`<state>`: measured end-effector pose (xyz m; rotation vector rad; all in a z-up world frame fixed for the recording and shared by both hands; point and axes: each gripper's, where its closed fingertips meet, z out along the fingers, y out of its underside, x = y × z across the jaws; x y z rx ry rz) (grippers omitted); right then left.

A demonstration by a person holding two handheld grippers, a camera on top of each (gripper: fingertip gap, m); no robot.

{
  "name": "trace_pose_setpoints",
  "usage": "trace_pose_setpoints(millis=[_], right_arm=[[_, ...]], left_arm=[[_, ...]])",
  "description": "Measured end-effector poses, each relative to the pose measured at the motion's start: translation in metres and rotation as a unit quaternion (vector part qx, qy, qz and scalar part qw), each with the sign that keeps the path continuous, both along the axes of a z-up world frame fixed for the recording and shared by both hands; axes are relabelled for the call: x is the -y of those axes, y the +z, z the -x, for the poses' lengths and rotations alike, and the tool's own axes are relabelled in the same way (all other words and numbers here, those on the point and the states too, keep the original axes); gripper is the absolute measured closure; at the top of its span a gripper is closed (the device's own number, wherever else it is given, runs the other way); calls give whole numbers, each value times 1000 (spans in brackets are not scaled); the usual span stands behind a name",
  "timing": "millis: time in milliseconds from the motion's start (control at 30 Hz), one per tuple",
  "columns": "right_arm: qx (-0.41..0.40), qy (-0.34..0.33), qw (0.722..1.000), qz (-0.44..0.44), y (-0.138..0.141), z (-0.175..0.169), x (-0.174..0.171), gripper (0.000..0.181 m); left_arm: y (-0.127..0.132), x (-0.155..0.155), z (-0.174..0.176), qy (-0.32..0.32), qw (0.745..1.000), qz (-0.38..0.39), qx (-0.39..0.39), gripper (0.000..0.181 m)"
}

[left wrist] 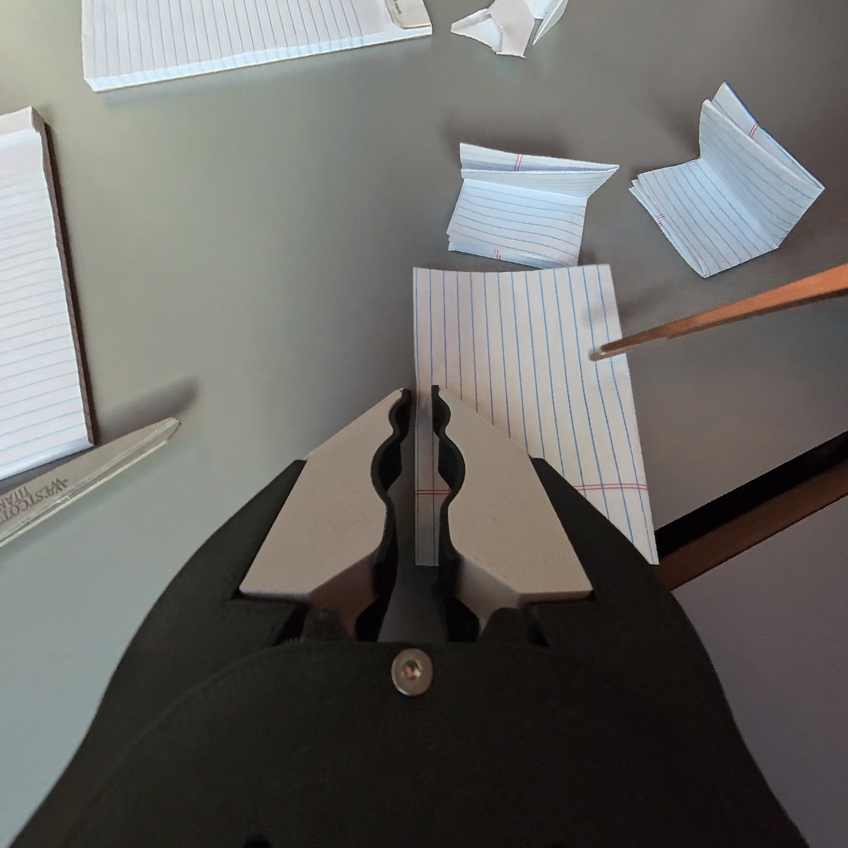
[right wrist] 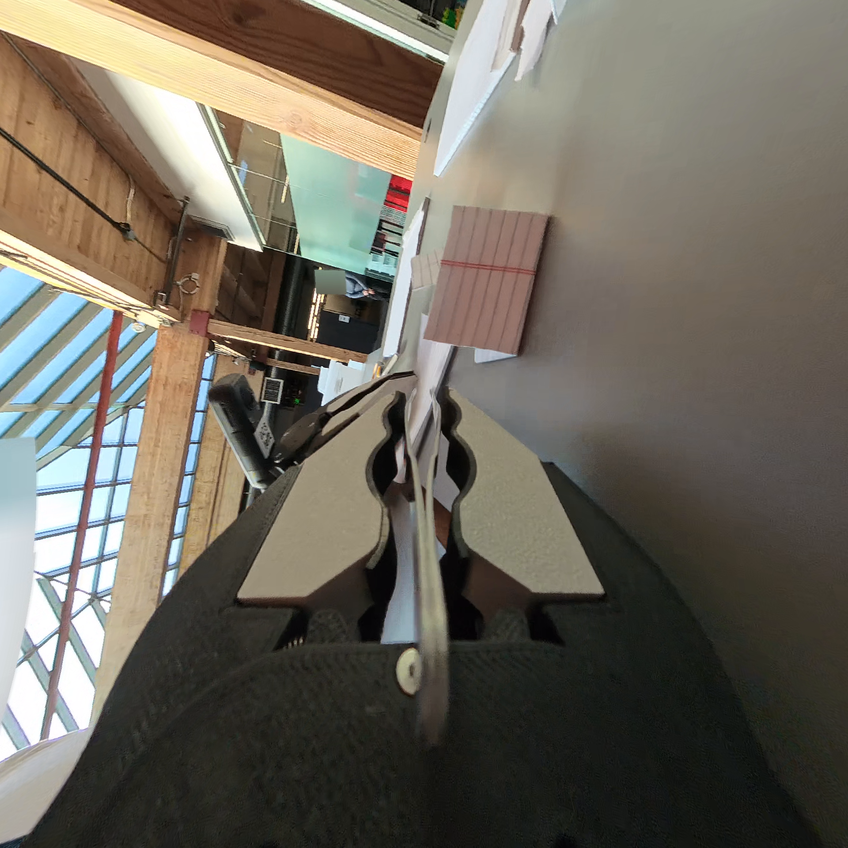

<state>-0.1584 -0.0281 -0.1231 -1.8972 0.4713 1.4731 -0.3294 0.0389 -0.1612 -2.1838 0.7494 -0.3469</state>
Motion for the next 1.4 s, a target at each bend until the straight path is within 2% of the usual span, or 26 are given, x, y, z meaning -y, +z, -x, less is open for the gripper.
trace_pose_setpoints(millis=[100,233,300,367,433,467,500,600,900,1400], right_arm=[[9,3,1000,16,-9,-1,1,168],[48,10,999,11,-12,-8,3,169],[40,11,999,18,-14,-8,4,169],[44,13,999,19,-14,-8,4,169],[45,14,999,20,-15,-8,5,169],[43,15,999,23,-15,-8,5,169],[39,15,999,26,-15,-8,6,169],[34,16,999,32,-16,-7,7,169],[27,32,998,45,-17,5,22,170],[34,67,996,43,-17,28,39,170]], left_arm=[[0,6,-1,-2,1000,-2,-11,166],[5,6,1,-4,1000,0,-24,165],[20,3,-8,-23,1000,-18,-3,167],[40,-2,-16,-37,998,-55,6,161],[49,-2,-25,-69,994,-81,-20,161],[44,3,-33,-105,991,-76,-41,161],[35,11,-42,-147,986,-60,-60,169],[3,26,-51,-218,969,-22,-114,181],[-2,27,-54,-197,978,-13,-67,181],[-1,27,-54,-179,982,-16,-50,181]])
